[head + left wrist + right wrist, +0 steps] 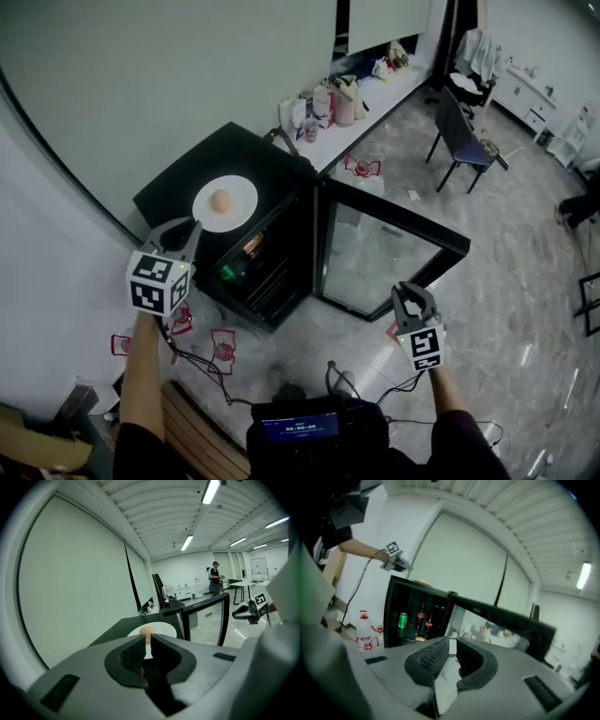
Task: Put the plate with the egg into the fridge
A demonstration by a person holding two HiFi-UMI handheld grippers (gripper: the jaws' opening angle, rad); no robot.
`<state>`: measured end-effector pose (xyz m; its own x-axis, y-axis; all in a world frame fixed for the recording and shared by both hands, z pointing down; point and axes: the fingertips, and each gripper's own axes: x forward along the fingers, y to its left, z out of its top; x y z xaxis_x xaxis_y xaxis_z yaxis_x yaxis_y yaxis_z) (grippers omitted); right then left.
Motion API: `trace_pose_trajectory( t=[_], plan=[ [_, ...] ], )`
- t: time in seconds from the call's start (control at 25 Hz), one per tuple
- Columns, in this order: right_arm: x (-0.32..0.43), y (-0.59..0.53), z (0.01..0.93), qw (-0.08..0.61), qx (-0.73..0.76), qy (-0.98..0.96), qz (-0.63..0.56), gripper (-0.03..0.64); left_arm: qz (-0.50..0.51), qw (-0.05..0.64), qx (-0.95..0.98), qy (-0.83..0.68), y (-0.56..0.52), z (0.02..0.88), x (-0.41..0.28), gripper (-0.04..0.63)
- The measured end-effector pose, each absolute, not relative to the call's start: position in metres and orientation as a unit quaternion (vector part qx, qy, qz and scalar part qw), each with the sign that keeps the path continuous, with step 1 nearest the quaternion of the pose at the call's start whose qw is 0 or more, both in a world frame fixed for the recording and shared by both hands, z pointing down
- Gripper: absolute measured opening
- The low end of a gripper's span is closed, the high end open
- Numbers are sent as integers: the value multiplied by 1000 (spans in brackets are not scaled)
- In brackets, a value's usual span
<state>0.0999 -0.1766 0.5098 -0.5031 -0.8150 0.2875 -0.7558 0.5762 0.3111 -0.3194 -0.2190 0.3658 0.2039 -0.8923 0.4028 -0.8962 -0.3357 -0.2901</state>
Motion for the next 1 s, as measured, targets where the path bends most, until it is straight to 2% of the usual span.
trace_pose_trajectory(
  t=[0.24, 0.48, 0.8, 1.0],
  plan=[
    [-62, -194, 445, 214, 325, -886, -253, 43, 331, 25, 793, -510, -262, 385, -354, 11],
    [-159, -202, 411, 241, 213, -865, -385, 64, 375, 55, 800, -464, -280, 401, -353, 11],
    [-218, -224, 403, 252, 129, -862, -421, 87, 402, 85, 796, -444, -295, 404, -358, 14],
    [-228, -240, 394, 250, 121, -858, -432, 87, 397, 118, 803, -429, -302, 404, -365, 49]
  ],
)
